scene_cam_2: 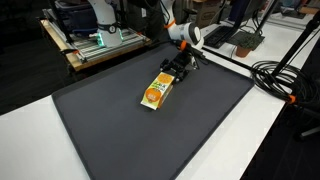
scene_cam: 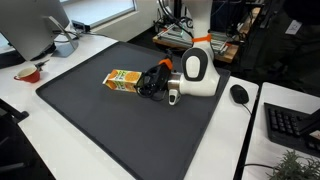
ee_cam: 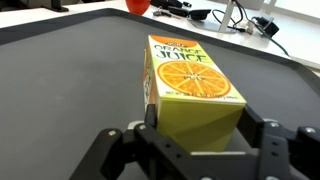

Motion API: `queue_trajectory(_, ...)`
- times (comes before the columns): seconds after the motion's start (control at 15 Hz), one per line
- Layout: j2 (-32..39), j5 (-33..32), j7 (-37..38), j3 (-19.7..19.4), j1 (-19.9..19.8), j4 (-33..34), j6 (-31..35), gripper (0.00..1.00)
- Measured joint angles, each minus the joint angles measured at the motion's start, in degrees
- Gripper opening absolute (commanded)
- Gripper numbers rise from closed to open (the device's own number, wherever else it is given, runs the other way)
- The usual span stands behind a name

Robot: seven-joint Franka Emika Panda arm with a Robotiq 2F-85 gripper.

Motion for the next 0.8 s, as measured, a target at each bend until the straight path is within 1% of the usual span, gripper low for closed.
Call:
queue_trajectory(0.47,-0.51,-0.14,1.3,0.19,0.02,-1.0,0.14,0.54)
queue_trajectory(0.8,-4.32,0.56,5.52,2.08,0.03,-5.43,0.13,0.54)
